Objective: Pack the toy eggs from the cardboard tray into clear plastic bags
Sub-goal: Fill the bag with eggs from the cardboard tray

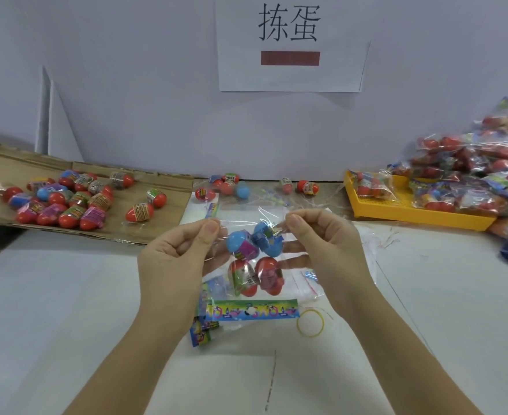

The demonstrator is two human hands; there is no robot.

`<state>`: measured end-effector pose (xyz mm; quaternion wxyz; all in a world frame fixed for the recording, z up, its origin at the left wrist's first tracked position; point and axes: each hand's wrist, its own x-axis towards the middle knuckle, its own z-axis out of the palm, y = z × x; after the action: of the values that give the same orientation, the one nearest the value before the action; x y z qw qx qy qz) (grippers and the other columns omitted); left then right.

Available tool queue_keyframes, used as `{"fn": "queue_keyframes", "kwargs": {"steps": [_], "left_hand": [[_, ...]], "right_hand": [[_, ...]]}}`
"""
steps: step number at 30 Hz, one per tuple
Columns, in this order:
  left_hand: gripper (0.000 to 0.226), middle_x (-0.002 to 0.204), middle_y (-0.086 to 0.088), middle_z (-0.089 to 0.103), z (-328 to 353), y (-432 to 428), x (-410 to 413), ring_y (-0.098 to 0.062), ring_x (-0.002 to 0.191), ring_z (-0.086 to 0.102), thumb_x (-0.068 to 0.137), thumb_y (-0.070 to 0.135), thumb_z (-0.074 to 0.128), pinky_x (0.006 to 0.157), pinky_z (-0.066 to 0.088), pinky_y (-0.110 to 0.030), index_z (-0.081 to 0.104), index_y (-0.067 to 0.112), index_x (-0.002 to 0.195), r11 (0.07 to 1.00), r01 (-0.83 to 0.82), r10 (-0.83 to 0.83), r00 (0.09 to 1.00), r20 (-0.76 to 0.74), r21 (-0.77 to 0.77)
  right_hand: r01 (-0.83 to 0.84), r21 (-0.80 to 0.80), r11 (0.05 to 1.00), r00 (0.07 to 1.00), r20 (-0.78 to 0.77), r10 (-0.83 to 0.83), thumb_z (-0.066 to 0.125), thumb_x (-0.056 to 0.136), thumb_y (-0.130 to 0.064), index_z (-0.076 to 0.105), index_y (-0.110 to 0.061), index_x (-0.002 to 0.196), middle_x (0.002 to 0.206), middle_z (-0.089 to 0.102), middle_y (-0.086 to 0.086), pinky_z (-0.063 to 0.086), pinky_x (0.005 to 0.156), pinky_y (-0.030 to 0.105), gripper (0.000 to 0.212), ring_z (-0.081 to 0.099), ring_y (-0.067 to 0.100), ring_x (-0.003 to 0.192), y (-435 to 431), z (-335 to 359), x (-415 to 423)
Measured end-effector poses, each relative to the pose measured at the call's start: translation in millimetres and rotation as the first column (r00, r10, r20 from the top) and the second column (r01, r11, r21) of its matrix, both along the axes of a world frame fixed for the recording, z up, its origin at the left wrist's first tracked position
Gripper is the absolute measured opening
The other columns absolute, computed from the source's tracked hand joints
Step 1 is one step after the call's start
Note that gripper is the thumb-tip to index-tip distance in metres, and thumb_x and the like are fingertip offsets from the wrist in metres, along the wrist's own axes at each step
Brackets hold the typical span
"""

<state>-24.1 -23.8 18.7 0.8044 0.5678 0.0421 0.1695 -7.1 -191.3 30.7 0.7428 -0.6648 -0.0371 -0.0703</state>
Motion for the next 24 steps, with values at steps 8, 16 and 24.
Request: {"fn": "queue_keyframes", "kwargs": {"steps": [8,16,24], "left_hand": [[0.020,0.082,-0.007,0.077,0.1,7.9,4.9,-0.018,0.071,0.074,0.057,0.031,0.074,0.056,0.057,-0.022,0.080,0.019,0.072,0.987,0.158,-0.161,0.984,-0.081,-0.042],[0.020,0.078,-0.009,0.076,-3.7,12.6,8.2,-0.016,0.066,0.073,0.065,0.013,0.070,0.056,0.057,-0.021,0.075,0.011,0.083,0.991,0.136,-0.135,0.987,-0.085,0.008],[0.040,0.082,-0.011,0.076,-4.7,12.4,10.3,-0.016,0.075,0.074,0.062,0.011,0.069,0.062,0.057,-0.019,0.072,0.021,0.101,0.986,0.159,-0.163,0.984,-0.070,-0.054]], "right_hand": [[0.012,-0.006,1.000,1.000,0.001,-0.012,0.059,0.092,-0.008,0.065,-0.012,0.086,0.071,0.072,-0.001,0.053,0.044,0.023,0.009,0.068,0.015,0.053,0.4,-3.8,0.6],[0.023,-0.018,1.000,1.000,-0.011,-0.023,0.061,0.090,-0.005,0.068,-0.012,0.085,0.068,0.072,0.002,0.054,0.050,0.021,0.011,0.068,0.013,0.058,-7.3,-3.2,4.5],[-0.016,0.027,1.000,0.997,0.073,0.014,0.063,0.086,0.000,0.070,-0.015,0.087,0.070,0.073,-0.002,0.055,0.060,0.018,0.017,0.070,0.011,0.066,-9.9,-3.5,5.1]]}}
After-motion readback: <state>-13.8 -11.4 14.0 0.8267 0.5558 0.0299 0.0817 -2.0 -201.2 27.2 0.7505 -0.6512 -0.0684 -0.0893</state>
